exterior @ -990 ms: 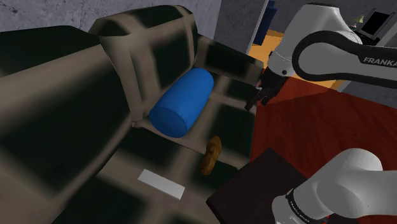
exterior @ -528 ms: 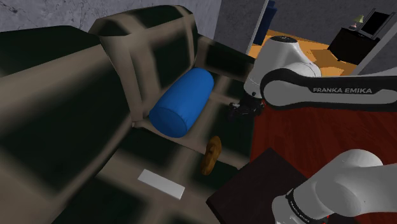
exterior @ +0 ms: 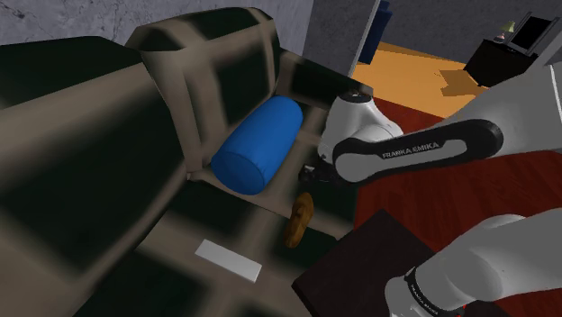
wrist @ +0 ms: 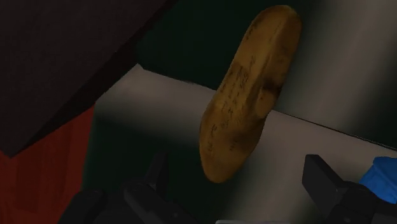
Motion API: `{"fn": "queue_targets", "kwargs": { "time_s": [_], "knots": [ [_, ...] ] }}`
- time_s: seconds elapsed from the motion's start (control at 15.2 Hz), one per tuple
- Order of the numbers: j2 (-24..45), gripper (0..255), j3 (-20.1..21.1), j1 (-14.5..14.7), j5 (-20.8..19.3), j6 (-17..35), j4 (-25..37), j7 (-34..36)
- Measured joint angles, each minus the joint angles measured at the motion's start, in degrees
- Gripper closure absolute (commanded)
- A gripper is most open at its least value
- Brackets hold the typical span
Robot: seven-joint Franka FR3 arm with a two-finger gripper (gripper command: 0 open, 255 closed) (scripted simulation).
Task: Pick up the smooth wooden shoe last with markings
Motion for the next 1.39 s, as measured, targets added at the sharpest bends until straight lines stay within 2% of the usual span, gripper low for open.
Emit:
{"fn": "queue_targets", "kwargs": {
  "time_s": [0.26,0.4,0.53,1.06,1.12,1.39],
  "knots": [
    [11.2,0,4.9,-4.3,-6.1,6.8,2.2,15.0],
    [18.2,0,6.1,-6.3,-12.1,10.3,3.9,24.1],
    [23.5,0,5.7,-6.6,-17.7,12.3,5.5,32.5],
    [32.1,0,1.6,-4.5,-28.3,17.4,6.9,42.5],
    [32.5,255,1.3,-4.2,-28.9,17.7,7.0,43.0],
    [32.9,255,1.1,-4.0,-29.4,17.9,7.1,43.5]
  ]
}}
